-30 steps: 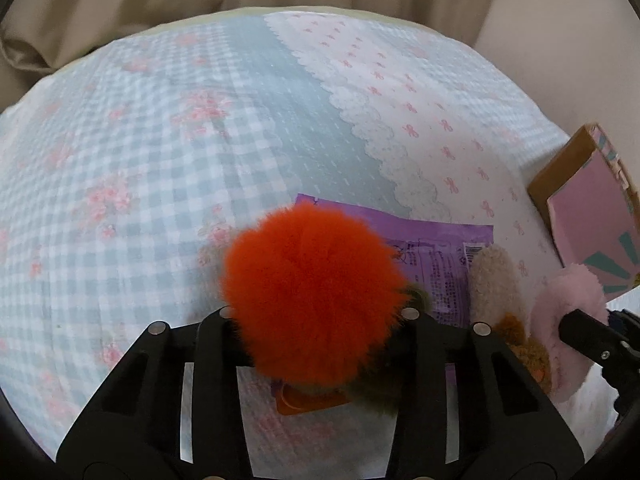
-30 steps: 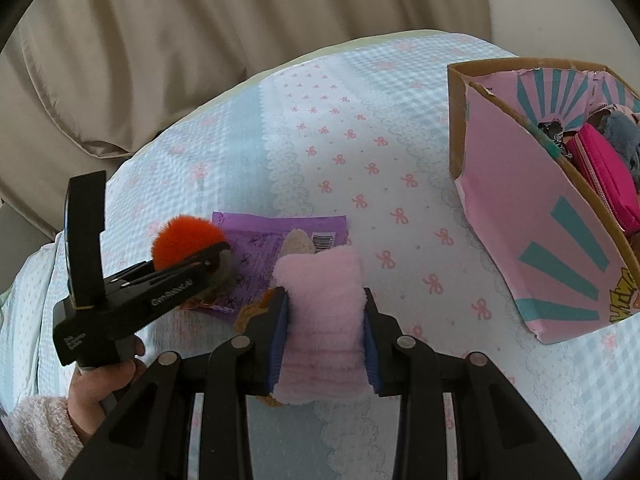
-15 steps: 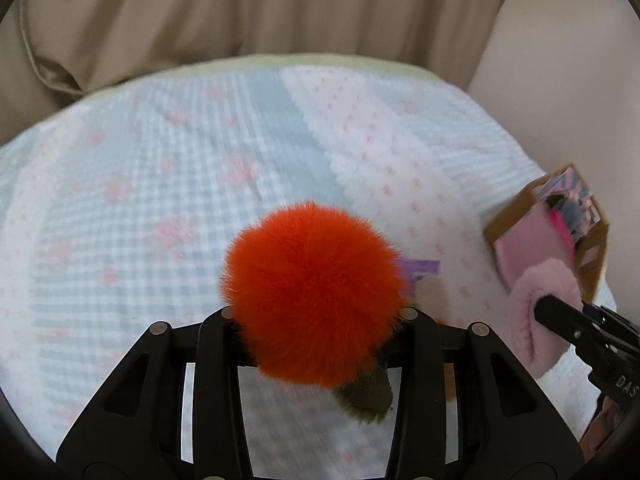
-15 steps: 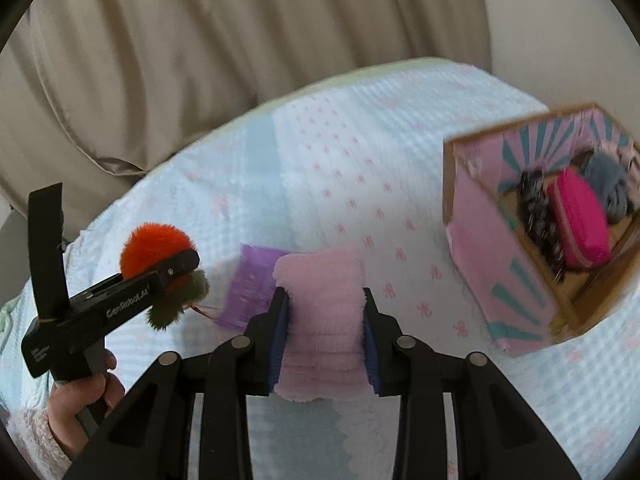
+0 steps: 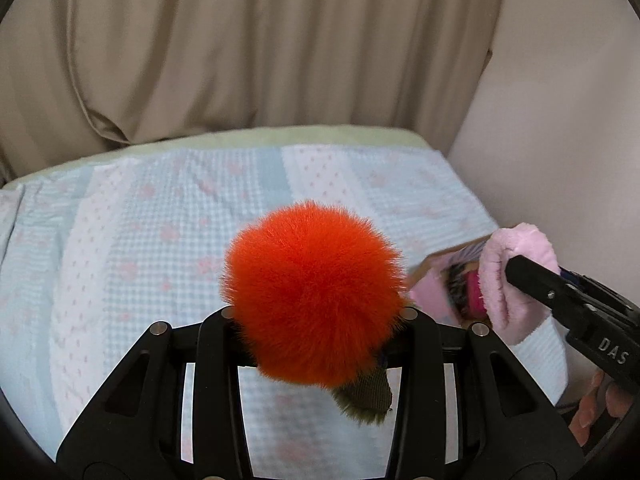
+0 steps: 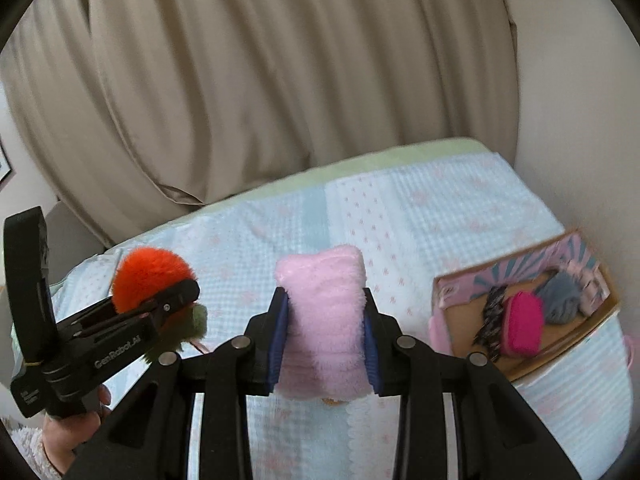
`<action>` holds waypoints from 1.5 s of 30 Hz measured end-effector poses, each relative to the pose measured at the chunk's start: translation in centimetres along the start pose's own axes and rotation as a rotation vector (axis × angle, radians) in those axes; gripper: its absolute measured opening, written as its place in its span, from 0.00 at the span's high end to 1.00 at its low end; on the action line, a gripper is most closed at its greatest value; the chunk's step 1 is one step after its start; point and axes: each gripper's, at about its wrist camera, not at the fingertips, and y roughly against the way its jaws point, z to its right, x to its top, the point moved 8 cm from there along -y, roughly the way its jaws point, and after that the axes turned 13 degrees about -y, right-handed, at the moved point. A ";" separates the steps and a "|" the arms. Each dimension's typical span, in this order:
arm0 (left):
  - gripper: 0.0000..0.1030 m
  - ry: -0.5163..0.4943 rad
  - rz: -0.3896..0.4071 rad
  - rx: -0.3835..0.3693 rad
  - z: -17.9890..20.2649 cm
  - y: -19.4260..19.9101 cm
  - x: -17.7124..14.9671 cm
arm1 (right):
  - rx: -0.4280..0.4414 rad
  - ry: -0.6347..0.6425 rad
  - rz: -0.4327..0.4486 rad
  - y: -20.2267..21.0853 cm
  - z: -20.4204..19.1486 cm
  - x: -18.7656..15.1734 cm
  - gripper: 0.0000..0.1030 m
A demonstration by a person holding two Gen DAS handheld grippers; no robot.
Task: Organize soft objects
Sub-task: 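Lift and carry the pompom and wristband in both tools toward the box, then open both tools over the box to drop pompom and wristband inside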
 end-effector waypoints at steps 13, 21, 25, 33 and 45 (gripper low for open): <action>0.67 0.072 0.047 -0.030 14.3 4.0 5.0 | -0.014 0.057 0.020 8.8 9.5 6.5 0.70; 0.67 0.045 -0.025 -0.100 22.5 -1.1 5.9 | -0.112 0.015 -0.021 8.3 18.6 9.5 0.70; 0.67 0.045 -0.096 -0.123 24.6 -4.9 5.6 | -0.149 -0.016 -0.062 6.2 21.8 10.1 0.70; 0.67 0.064 -0.275 -0.125 26.9 -14.6 3.9 | -0.165 -0.042 -0.216 -1.5 26.5 9.4 0.70; 0.53 0.004 -0.505 -0.141 29.1 -25.4 -0.4 | -0.182 -0.103 -0.414 -10.9 31.4 7.4 0.66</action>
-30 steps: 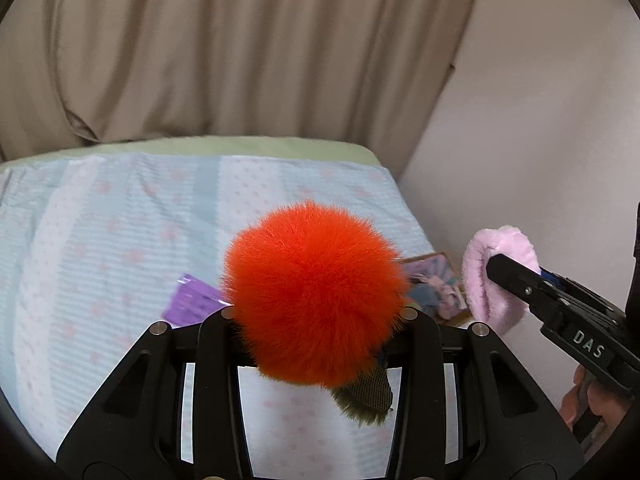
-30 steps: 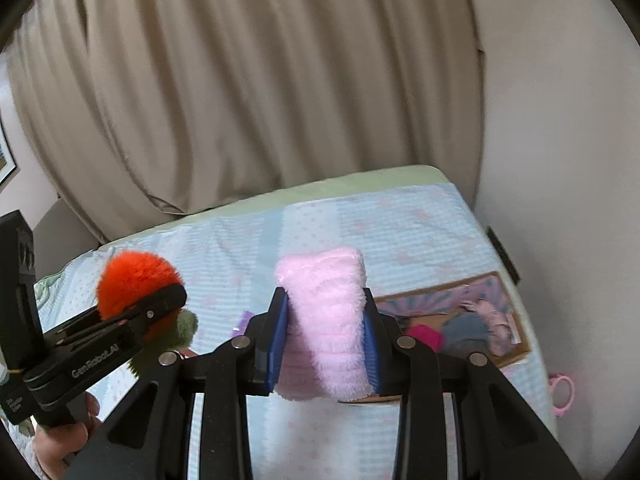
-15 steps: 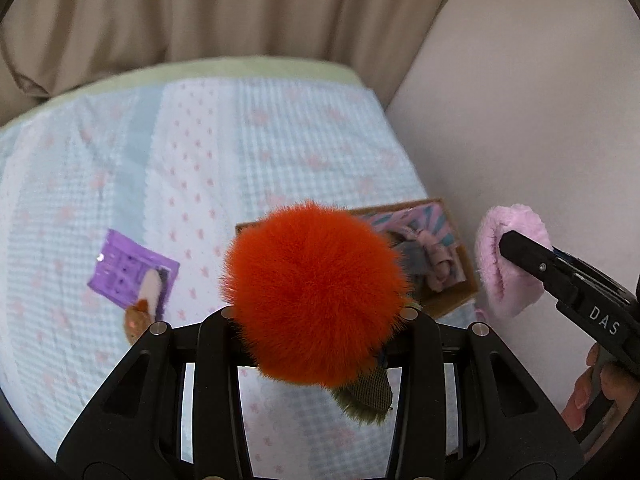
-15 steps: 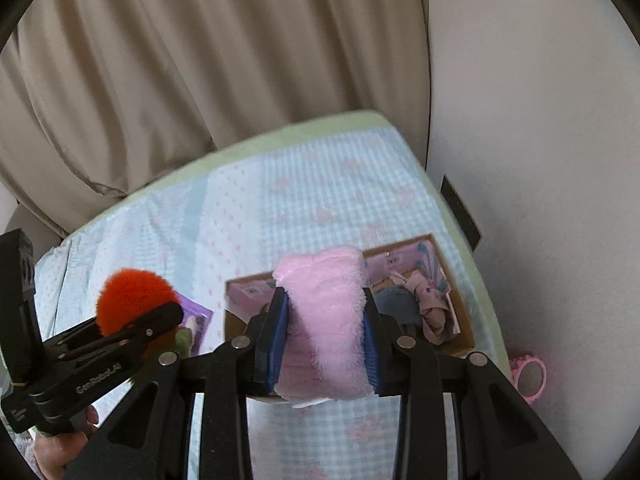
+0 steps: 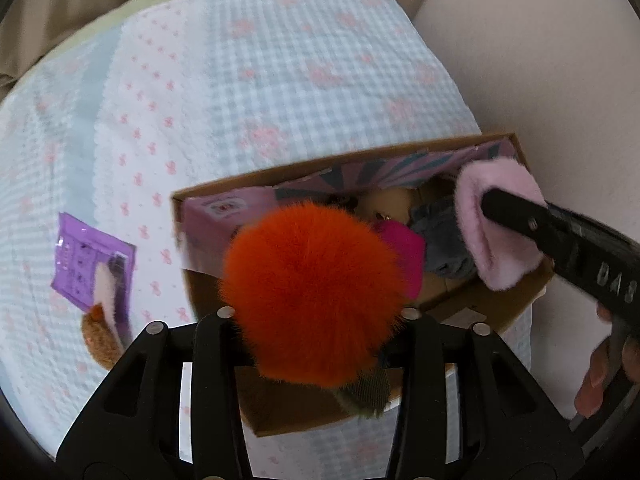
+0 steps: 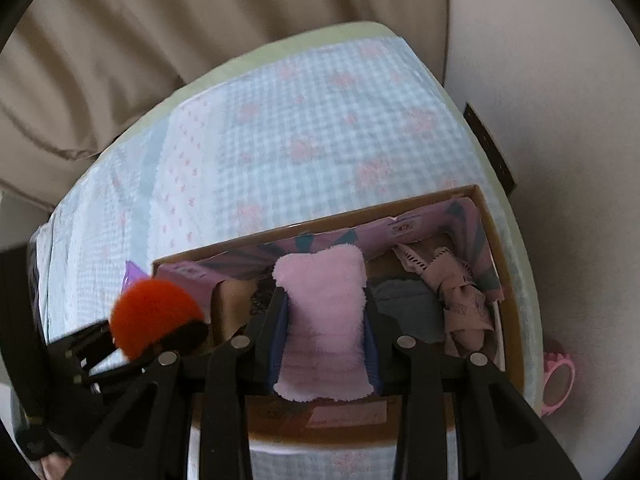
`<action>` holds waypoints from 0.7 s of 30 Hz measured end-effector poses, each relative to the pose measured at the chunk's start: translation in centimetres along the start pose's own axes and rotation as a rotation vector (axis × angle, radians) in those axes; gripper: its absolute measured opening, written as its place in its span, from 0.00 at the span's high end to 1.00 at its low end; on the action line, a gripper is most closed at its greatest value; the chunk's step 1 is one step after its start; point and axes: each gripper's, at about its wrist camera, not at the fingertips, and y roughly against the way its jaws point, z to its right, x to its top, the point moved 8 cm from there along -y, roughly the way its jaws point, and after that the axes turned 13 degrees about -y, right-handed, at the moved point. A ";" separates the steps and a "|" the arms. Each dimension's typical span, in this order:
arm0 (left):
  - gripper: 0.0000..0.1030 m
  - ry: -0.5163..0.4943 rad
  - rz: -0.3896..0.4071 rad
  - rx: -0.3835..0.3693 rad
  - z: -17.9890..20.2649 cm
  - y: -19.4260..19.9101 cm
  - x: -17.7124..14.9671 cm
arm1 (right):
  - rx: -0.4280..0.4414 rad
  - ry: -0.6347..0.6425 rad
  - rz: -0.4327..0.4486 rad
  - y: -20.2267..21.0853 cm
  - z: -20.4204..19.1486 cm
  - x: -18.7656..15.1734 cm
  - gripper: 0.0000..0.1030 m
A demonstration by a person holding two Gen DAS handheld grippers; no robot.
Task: Organize soft objects
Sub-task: 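Open both tools over the box to drop pompom and wristband inside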
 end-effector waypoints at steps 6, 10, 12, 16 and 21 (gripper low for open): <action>0.00 -0.020 -0.033 -0.018 0.6 -0.6 -0.6 | 0.018 -0.050 -0.020 -1.0 0.9 1.3 0.00; 0.00 0.000 -0.036 -0.025 0.2 -0.4 -1.5 | 0.029 -0.057 -0.004 -0.6 1.0 1.2 0.00; 0.00 0.014 -0.035 -0.028 0.0 -0.1 -1.7 | 0.038 -0.061 -0.001 -0.4 1.1 1.0 0.00; 0.00 0.025 -0.031 -0.020 -0.1 0.9 -2.0 | 0.033 -0.041 0.011 0.6 0.9 0.6 0.00; 0.00 0.017 0.006 -0.004 -0.1 3.3 -2.0 | 0.010 0.000 0.040 2.9 0.1 0.0 0.00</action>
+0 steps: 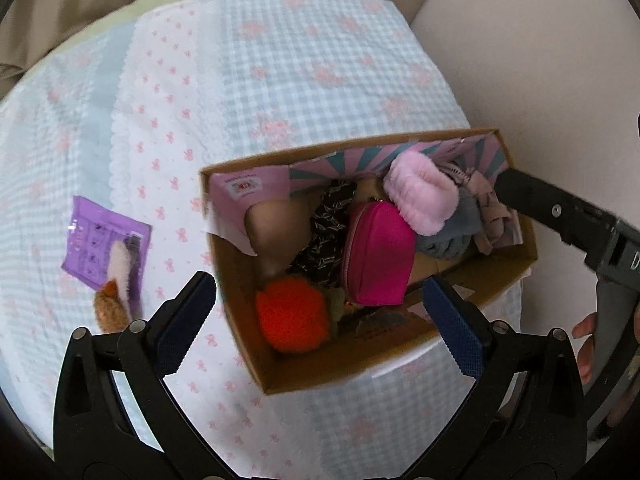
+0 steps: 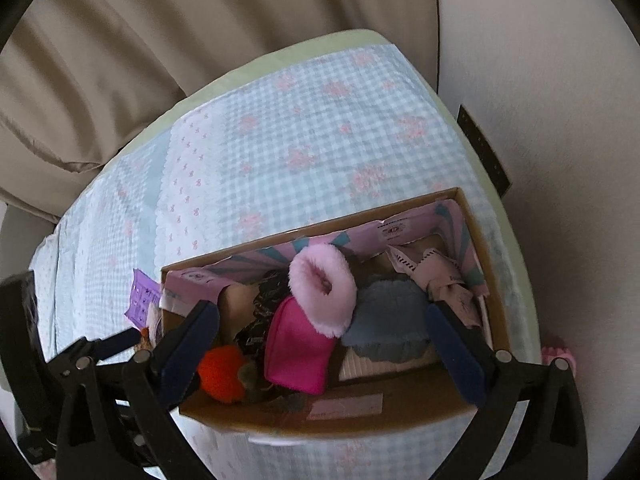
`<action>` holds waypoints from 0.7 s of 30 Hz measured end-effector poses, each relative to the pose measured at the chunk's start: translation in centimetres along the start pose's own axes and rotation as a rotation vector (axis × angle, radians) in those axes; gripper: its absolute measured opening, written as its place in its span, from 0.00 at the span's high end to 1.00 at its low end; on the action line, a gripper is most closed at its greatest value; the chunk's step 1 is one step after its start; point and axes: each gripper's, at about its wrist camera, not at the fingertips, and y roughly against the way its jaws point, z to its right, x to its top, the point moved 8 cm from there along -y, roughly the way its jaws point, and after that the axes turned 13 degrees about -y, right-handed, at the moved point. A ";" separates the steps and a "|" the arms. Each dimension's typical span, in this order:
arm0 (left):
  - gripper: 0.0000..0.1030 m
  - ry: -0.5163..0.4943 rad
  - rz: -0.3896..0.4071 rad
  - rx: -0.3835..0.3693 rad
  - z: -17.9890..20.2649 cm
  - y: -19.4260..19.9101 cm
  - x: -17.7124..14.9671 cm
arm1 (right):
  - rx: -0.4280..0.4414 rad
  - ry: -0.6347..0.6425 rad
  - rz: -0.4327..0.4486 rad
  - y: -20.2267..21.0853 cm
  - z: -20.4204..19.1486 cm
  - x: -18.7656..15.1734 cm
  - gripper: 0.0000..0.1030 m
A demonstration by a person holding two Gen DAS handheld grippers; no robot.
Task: Organize soft objects
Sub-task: 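Open both tools over the box to drop pompom and wristband inside, then move both tools back toward the purple packet and brown teddy plush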
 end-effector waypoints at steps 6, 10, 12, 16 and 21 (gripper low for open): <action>0.00 0.020 0.078 0.021 -0.7 5.1 -0.6 | 0.002 0.048 0.044 4.1 -2.0 -0.9 0.00; 0.00 0.026 0.142 0.058 -1.6 9.5 -2.0 | 0.009 0.093 0.085 7.2 -4.2 -2.0 0.00; 0.00 0.028 0.170 0.085 -2.2 11.4 -2.8 | 0.015 0.114 0.095 8.7 -5.5 -2.7 0.00; 0.00 0.044 0.238 0.116 -4.0 16.1 -4.8 | 0.050 0.146 0.123 12.0 -8.5 -4.2 0.00; 0.00 0.045 0.298 0.167 -6.7 21.2 -7.6 | 0.091 0.189 0.166 15.5 -13.0 -6.1 0.00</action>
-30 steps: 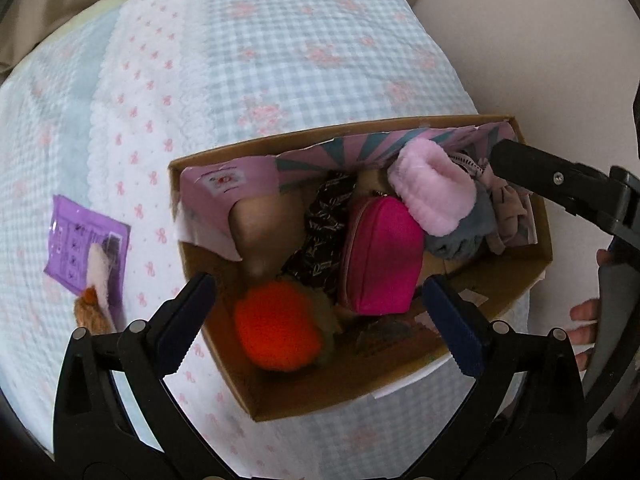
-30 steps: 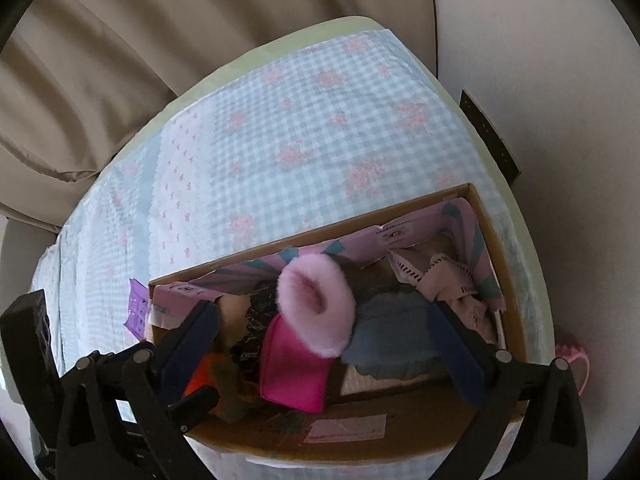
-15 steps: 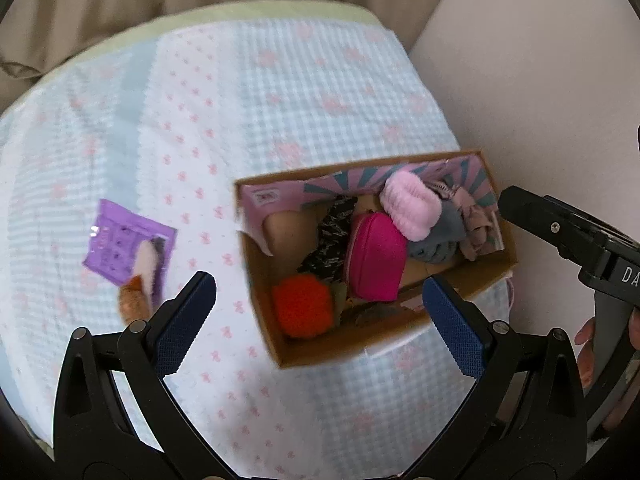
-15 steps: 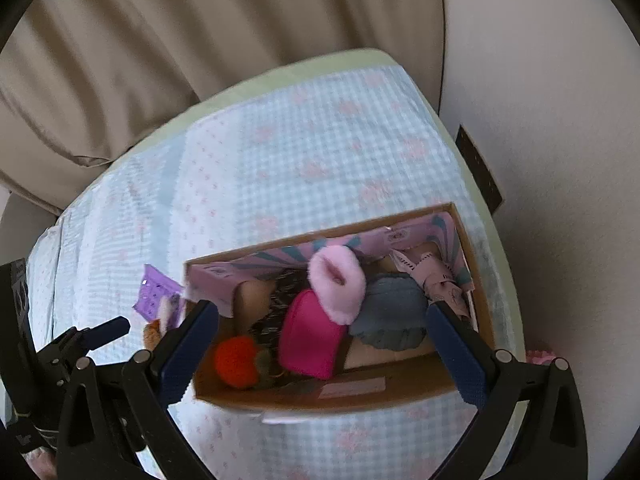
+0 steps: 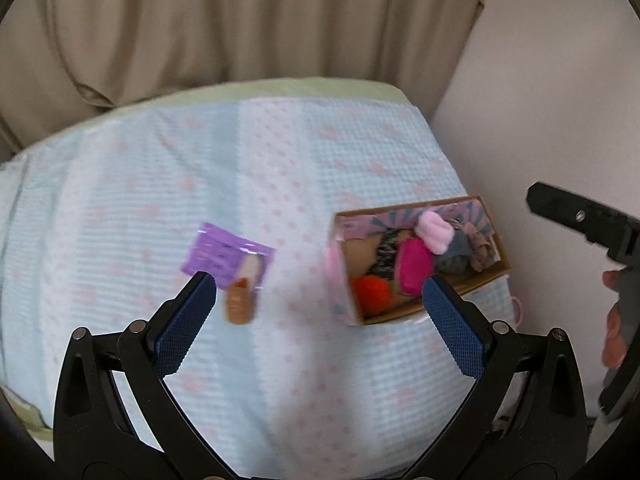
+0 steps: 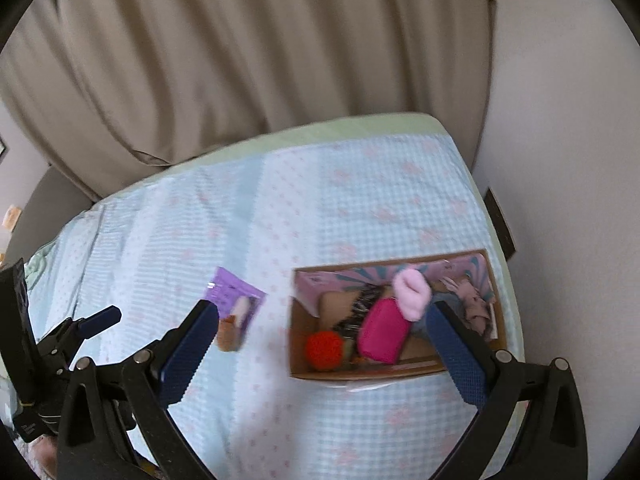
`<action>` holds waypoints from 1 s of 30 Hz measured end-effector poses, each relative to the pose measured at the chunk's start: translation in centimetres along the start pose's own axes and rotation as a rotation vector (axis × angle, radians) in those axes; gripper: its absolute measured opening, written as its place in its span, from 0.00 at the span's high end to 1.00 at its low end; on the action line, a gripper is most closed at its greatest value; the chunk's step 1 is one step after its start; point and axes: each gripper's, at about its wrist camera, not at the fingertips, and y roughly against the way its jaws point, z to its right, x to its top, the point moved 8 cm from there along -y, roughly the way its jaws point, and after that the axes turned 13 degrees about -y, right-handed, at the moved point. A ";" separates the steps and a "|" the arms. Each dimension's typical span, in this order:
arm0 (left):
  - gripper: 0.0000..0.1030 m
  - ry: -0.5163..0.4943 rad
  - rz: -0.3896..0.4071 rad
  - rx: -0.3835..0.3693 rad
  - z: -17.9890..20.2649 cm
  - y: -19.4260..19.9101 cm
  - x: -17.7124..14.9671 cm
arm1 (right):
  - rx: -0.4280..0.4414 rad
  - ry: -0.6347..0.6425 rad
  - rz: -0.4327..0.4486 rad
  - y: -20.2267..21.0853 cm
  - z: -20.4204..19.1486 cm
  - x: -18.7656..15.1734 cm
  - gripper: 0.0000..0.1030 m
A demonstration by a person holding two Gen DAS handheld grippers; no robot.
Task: Organize soft objects
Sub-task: 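Move both tools back toward the purple packet and brown teddy plush, then grasp the brown teddy plush with the left tool while the right tool grasps the purple packet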
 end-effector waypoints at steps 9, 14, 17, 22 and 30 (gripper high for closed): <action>0.00 0.074 0.027 0.015 -7.3 3.7 -2.8 | 0.037 0.117 0.009 -0.9 -6.6 0.3 0.00; 0.00 0.140 0.021 -0.028 -10.3 1.7 -3.8 | 0.059 0.261 -0.074 -4.8 -10.0 0.7 0.00; 0.00 0.166 0.009 -0.056 -11.3 -0.8 -4.4 | 0.075 0.370 -0.154 -8.8 -12.1 0.6 0.00; 0.01 0.178 -0.040 -0.096 -12.1 -7.0 -6.7 | 0.089 0.540 -0.258 -16.3 -14.5 -0.8 0.00; 0.12 0.230 -0.090 -0.173 -13.0 -17.0 -10.1 | 0.101 0.729 -0.450 -29.2 -16.7 -4.9 0.00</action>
